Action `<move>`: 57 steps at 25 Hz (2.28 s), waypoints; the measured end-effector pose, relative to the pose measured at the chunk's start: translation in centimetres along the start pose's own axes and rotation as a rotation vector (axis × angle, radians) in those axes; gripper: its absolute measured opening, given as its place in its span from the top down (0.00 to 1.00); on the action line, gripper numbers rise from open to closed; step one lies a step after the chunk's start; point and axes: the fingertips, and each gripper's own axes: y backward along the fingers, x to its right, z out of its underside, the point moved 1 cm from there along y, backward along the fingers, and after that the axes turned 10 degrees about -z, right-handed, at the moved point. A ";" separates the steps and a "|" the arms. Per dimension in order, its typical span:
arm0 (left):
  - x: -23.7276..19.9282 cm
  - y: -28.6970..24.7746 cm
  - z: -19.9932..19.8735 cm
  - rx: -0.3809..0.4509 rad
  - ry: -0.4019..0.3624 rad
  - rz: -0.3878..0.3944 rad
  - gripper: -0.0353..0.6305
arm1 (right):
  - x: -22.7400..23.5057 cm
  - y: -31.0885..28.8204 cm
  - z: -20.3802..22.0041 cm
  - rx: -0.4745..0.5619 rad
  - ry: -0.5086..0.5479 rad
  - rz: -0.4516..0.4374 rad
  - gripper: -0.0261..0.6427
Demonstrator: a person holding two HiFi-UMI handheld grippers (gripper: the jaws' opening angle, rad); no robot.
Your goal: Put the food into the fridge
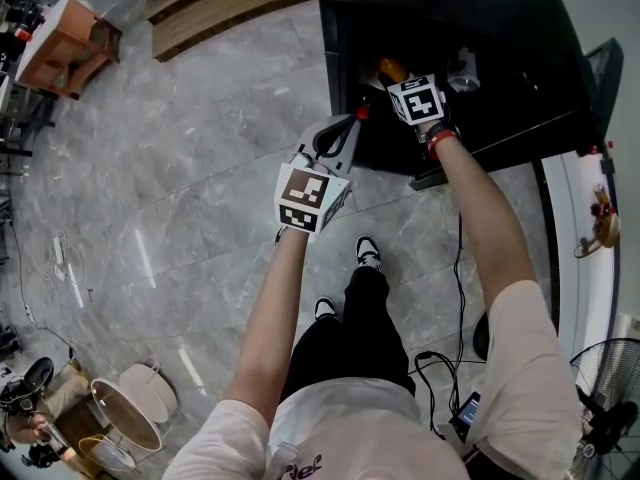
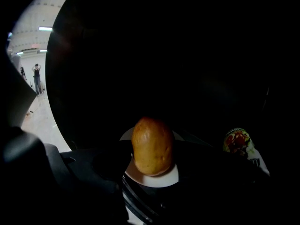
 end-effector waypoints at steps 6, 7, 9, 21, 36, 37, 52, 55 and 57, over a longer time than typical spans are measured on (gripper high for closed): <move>-0.4 -0.3 0.4 -0.001 0.001 -0.010 0.92 | 0.2 -1.0 -0.2 0.002 -0.019 -0.005 0.53; -0.4 -0.3 0.4 -0.002 0.004 -0.011 0.92 | 0.3 -1.1 -0.1 -0.001 -0.019 -0.007 0.53; -0.5 -0.2 0.6 -0.009 0.004 -0.018 0.92 | 0.3 -1.2 0.1 -0.011 -0.031 -0.013 0.49; -0.7 0.7 -0.1 -0.019 0.037 -0.036 0.92 | -0.4 0.7 0.6 -0.025 -0.085 -0.018 0.44; 0.0 3.5 -2.5 -0.032 0.059 -0.034 0.92 | -1.7 6.1 0.0 -0.019 -0.151 -0.009 0.45; 0.1 3.8 -2.8 -0.034 0.060 -0.033 0.92 | -2.0 6.6 0.0 -0.019 -0.155 -0.009 0.45; 1.9 10.8 -7.9 -0.062 0.032 -0.039 0.92 | -6.7 17.7 -3.1 0.044 -0.221 0.004 0.51; 2.2 12.3 -8.9 -0.065 0.027 -0.043 0.92 | -7.5 19.7 -3.5 0.066 -0.237 0.000 0.53; 2.3 13.1 -9.5 -0.068 0.022 -0.045 0.92 | -8.1 21.1 -3.6 0.073 -0.251 0.004 0.54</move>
